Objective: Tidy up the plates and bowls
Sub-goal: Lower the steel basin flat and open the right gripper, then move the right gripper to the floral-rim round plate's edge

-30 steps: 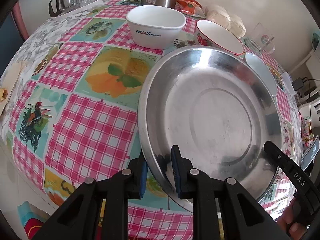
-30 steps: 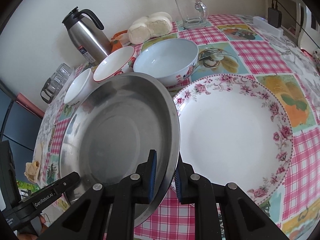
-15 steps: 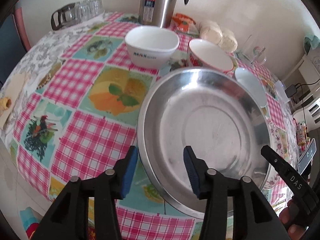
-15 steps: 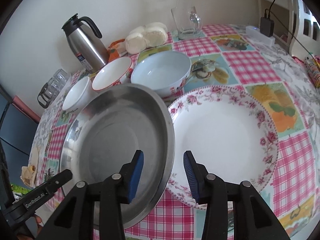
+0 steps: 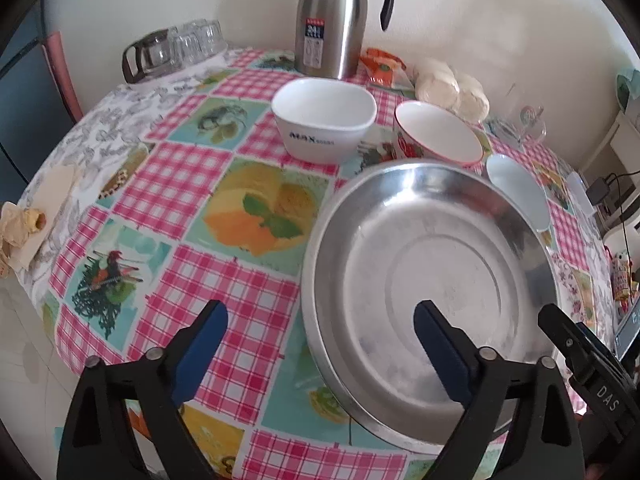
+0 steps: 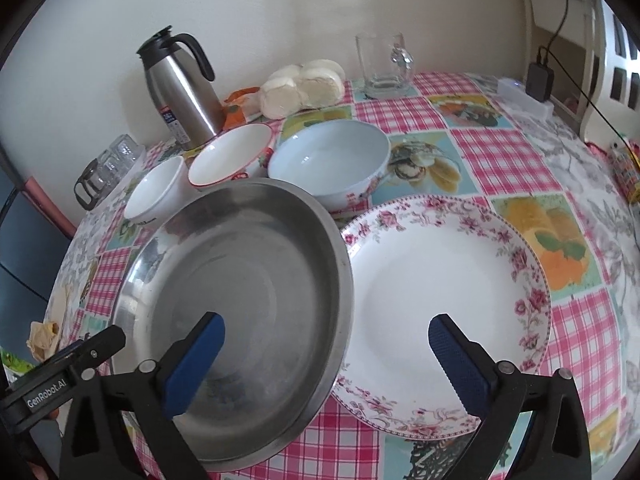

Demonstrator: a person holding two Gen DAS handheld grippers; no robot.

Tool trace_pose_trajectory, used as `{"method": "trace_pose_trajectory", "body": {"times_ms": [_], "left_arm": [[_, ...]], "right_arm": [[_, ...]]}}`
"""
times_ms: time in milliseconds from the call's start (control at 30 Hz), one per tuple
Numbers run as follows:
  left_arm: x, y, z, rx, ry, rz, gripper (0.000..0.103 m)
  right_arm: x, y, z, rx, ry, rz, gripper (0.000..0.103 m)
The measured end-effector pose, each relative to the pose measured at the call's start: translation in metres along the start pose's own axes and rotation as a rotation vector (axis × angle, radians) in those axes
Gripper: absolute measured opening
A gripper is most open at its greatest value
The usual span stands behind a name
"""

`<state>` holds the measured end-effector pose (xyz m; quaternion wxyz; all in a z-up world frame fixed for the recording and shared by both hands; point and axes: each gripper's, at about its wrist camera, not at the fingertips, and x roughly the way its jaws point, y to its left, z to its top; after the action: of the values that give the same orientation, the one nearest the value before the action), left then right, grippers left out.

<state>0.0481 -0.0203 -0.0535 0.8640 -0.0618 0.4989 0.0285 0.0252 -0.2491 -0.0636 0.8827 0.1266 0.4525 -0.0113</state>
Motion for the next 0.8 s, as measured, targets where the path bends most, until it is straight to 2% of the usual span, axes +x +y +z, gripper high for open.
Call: {"method": "trace_pose_trajectory", "body": {"times_ms": [267, 333, 500, 733, 800], "left_arm": [[-0.013, 0.000, 0.001, 0.002, -0.126, 0.025, 0.101], [-0.017, -0.003, 0.001, 0.006, -0.161, 0.007, 0.101], [-0.030, -0.013, 0.002, 0.013, -0.224, -0.073, 0.101], [-0.047, -0.040, -0.001, 0.051, -0.242, -0.249, 0.101], [-0.052, -0.052, -0.004, 0.073, -0.256, -0.278, 0.101]], "right_arm": [[-0.009, -0.006, 0.004, 0.020, -0.073, 0.020, 0.103], [-0.012, -0.008, 0.006, 0.022, -0.094, 0.032, 0.103], [-0.016, -0.014, 0.008, 0.034, -0.110, 0.065, 0.103], [-0.030, -0.036, 0.013, 0.047, -0.149, 0.060, 0.103], [-0.034, -0.049, 0.013, 0.055, -0.167, 0.050, 0.103]]}}
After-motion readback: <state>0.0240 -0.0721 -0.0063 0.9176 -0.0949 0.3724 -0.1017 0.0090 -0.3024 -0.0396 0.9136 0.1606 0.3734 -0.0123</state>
